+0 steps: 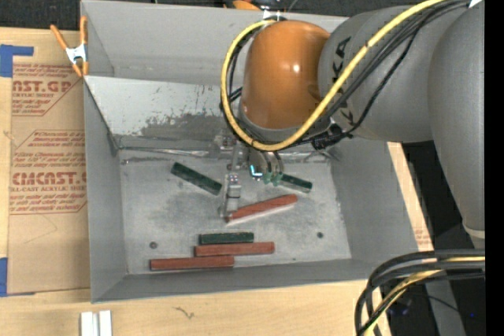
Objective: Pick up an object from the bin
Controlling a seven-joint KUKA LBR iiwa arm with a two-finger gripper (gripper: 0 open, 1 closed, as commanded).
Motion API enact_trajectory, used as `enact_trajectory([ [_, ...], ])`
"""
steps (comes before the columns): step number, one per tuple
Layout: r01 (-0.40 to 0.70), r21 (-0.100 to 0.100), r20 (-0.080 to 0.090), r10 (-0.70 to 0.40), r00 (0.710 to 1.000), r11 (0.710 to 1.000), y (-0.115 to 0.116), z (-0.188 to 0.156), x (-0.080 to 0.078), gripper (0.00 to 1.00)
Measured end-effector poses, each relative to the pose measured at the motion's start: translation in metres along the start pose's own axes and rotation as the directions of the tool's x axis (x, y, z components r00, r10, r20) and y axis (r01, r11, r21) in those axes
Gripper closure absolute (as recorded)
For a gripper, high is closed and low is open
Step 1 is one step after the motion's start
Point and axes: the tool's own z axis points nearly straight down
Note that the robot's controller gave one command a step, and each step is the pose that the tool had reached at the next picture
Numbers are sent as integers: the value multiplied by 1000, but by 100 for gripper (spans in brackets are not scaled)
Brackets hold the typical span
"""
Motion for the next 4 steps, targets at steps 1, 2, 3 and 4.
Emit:
enact_trajectory([
  [1,-243,0,2,243,970,970,32,113,-31,0],
  [2,-255,-3,9,255,967,967,25,78,-27,0],
  [3,-361,-3,8,361,933,933,15,65,-33,0],
  [4,-498,-1,3,498,867,867,18,111,-29,0],
])
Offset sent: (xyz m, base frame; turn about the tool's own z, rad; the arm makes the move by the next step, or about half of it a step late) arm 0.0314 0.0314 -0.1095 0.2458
